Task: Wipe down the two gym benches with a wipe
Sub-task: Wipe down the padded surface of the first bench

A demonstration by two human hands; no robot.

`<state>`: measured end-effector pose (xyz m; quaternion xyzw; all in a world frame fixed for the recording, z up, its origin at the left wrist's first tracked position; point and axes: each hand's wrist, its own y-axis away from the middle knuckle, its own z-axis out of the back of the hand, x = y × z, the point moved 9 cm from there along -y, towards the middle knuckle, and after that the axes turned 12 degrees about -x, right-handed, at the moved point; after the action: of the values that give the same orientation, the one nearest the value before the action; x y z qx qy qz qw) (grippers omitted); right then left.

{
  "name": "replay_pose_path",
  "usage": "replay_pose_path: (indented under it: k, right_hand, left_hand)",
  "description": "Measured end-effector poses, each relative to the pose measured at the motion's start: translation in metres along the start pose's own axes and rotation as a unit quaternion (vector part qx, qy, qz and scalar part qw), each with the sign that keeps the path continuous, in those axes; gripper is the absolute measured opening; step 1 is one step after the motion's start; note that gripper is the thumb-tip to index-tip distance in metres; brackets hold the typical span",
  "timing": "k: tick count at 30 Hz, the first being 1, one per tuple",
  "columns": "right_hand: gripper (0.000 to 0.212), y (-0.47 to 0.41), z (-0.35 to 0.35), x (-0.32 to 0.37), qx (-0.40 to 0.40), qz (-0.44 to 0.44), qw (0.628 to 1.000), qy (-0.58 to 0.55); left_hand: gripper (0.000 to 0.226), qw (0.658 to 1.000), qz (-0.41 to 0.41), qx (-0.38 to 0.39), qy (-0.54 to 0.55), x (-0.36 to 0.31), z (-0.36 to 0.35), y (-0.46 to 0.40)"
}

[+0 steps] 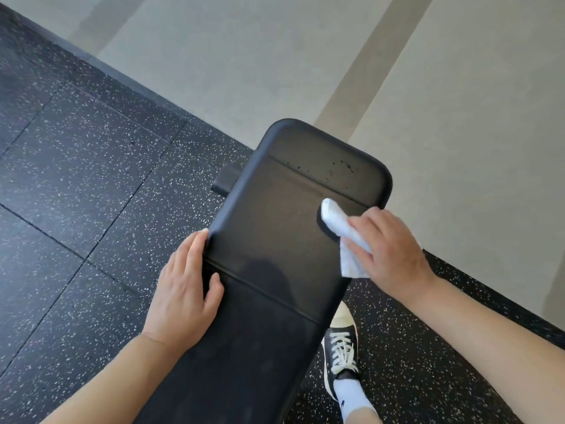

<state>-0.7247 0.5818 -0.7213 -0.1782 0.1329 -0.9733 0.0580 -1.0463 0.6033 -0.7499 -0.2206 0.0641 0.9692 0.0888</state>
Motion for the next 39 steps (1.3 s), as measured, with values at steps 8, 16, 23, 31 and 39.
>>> replay_pose_path:
  k: [8, 16, 23, 31, 39]
  right_hand:
    - [0.025, 0.030, 0.002, -0.067, -0.083, -0.246, 0.964, -0.050]
    - [0.031, -0.022, -0.003, -0.085, -0.107, -0.229, 0.964, -0.078]
    - [0.025, -0.117, -0.038, -0.028, -0.051, -0.142, 0.988, 0.033]
    - [0.032, -0.230, -0.116, 0.064, 0.030, 0.033, 0.999, 0.015]
    - [0.026, -0.107, -0.027, -0.034, 0.012, 0.125, 0.991, -0.038]
  left_hand:
    - [0.053, 0.986, 0.142, -0.028, 0.079, -0.057, -0.027, -0.101]
    - [0.048, 0.931, 0.336, -0.133, -0.045, -0.040, -0.035, -0.129]
    - [0.047, 0.926, 0.343, -0.142, -0.064, -0.041, -0.037, -0.132]
    - [0.044, 0.926, 0.345, -0.134, -0.074, -0.037, -0.039, -0.134]
    - [0.039, 0.928, 0.339, -0.137, -0.077, -0.040, -0.035, -0.133]
